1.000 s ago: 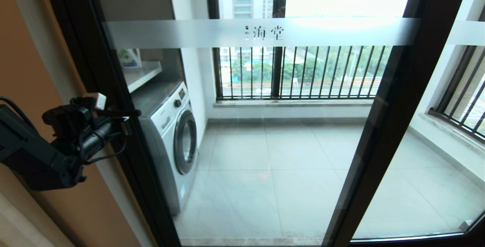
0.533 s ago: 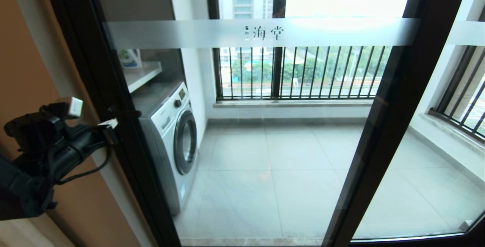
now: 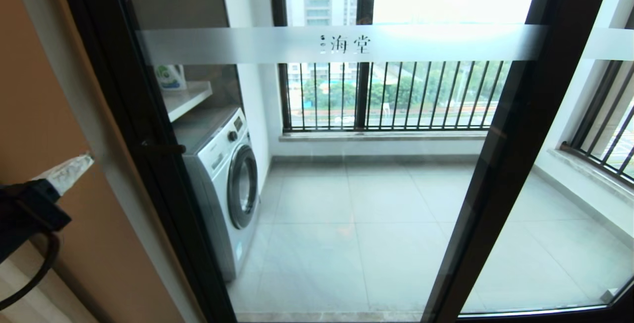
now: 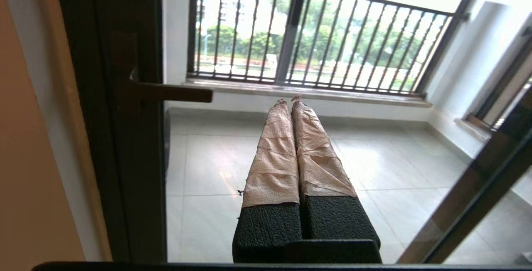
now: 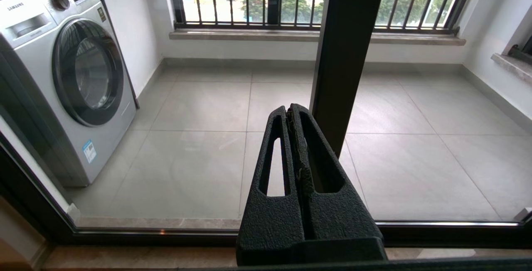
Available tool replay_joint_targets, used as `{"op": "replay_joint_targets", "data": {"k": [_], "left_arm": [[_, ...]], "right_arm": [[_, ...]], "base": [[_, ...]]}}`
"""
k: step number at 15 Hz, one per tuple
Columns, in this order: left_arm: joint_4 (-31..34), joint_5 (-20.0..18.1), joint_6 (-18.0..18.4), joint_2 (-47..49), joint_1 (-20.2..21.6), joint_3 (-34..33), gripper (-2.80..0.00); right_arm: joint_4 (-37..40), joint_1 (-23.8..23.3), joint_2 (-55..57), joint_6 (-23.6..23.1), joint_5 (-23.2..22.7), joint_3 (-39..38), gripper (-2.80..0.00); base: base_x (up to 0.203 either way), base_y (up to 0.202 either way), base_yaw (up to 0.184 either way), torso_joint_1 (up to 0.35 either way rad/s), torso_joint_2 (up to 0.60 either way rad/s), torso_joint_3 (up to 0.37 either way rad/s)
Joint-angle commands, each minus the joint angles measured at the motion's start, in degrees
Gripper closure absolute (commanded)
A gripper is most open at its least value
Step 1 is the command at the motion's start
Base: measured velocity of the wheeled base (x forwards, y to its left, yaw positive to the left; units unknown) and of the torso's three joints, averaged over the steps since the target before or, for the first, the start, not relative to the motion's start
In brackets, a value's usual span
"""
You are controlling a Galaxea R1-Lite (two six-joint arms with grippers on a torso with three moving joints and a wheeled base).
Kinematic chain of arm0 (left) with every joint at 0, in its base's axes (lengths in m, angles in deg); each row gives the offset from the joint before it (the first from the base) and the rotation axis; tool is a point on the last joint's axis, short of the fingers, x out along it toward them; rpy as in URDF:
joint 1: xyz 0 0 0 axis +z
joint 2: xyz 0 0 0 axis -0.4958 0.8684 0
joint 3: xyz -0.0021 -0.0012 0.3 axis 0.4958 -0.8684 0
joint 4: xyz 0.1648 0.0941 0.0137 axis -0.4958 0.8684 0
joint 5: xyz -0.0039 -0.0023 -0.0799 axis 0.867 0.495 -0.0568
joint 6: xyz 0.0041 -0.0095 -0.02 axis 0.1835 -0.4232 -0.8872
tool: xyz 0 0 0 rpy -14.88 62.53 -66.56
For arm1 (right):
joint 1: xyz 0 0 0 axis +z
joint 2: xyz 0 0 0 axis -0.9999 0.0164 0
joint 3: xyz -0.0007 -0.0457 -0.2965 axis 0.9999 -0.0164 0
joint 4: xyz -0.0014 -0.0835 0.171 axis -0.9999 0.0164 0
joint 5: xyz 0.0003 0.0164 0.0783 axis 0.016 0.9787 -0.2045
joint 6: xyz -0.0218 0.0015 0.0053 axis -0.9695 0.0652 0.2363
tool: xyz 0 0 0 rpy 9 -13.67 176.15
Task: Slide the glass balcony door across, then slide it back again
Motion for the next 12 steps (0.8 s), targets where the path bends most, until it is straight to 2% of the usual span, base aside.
{"op": "replay_joint_targets", "data": {"k": [1,3,4,6,7,9,12], "left_arm": [[18.26,-5.20,-1.68,-24.07,0.00,1.51,0.00],[39.75,-11.79,-3.28,-36.46,-0.05,6.71,0.00],[48.37,-15.23,-3.99,-41.19,-0.20,10.27,0.00],[60.14,-19.95,-4.90,-45.49,-2.59,18.10,0.00],[66.32,-20.96,-5.07,-47.06,-5.64,20.84,0.00],[72.13,-21.32,-4.80,-50.57,-7.92,22.33,0.00],[74.64,-21.00,-4.08,-57.20,-8.20,18.43,0.00]], "right_arm": [[-0.03,0.02,0.07,-0.06,-0.02,-0.70,0.00],[-0.03,0.02,0.07,-0.06,-0.02,-0.70,0.00],[-0.03,0.02,0.07,-0.06,-0.02,-0.70,0.00],[-0.03,0.02,0.07,-0.06,-0.02,-0.70,0.00],[-0.03,0.02,0.07,-0.06,-0.02,-0.70,0.00],[-0.03,0.02,0.07,-0.06,-0.02,-0.70,0.00],[-0.03,0.02,0.07,-0.06,-0.02,-0.70,0.00]], "base": [[0.000,0.000,0.000,0.000,0.00,0.000],[0.000,0.000,0.000,0.000,0.00,0.000],[0.000,0.000,0.000,0.000,0.00,0.000],[0.000,0.000,0.000,0.000,0.00,0.000],[0.000,0.000,0.000,0.000,0.00,0.000],[0.000,0.000,0.000,0.000,0.00,0.000],[0.000,0.000,0.000,0.000,0.00,0.000]]}}
